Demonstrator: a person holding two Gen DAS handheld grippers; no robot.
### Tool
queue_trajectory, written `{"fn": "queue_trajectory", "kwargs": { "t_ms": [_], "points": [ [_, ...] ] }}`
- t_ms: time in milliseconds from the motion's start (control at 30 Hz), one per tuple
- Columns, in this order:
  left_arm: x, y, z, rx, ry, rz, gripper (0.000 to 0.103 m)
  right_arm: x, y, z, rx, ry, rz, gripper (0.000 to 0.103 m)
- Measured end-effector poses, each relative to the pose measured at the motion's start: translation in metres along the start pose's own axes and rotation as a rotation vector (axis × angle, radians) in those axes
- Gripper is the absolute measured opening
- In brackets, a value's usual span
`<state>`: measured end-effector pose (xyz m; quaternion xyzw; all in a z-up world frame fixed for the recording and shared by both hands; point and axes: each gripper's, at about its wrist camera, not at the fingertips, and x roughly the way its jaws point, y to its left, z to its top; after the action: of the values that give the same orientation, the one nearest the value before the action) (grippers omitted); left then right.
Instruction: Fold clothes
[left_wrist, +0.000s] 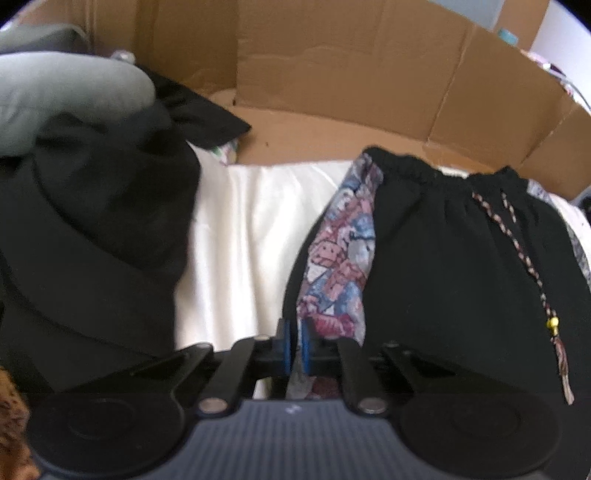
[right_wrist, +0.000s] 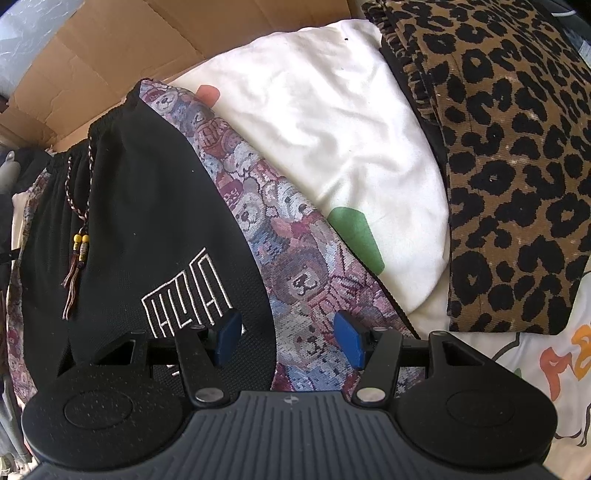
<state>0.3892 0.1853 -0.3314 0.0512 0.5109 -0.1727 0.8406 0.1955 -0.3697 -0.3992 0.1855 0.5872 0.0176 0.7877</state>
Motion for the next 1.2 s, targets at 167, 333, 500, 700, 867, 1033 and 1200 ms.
{"fn": "queue_trajectory", "kwargs": {
  "t_ms": [167, 333, 500, 700, 867, 1033, 1200],
  "points": [
    [-0.001, 0.012, 0.006, -0.012, 0.008, 0.022, 0.005, 0.001, 0.001, 0.000, -0.001, 0.001, -0.003, 0.063],
    [0.014, 0.013, 0.004, -0.003, 0.025, 0.060, 0.005, 0.001, 0.000, 0.000, -0.001, 0.000, -0.003, 0.063],
    [0.020, 0.012, 0.002, -0.020, 0.018, 0.096, 0.010, -0.004, -0.001, 0.004, -0.002, -0.021, -0.008, 0.063],
    [0.002, 0.011, 0.007, -0.041, -0.018, 0.089, 0.011, -0.013, -0.007, 0.015, -0.005, -0.074, -0.011, 0.063],
    [-0.012, 0.008, 0.013, -0.075, -0.052, 0.021, 0.017, -0.015, -0.013, 0.023, 0.010, -0.126, -0.011, 0.063],
    [-0.002, -0.013, 0.009, -0.041, -0.024, -0.017, 0.017, -0.020, -0.013, 0.029, -0.019, -0.176, -0.019, 0.062],
    [0.018, -0.010, -0.002, -0.064, 0.045, 0.047, 0.018, -0.019, -0.019, 0.033, -0.022, -0.215, -0.026, 0.063]
  ]
}}
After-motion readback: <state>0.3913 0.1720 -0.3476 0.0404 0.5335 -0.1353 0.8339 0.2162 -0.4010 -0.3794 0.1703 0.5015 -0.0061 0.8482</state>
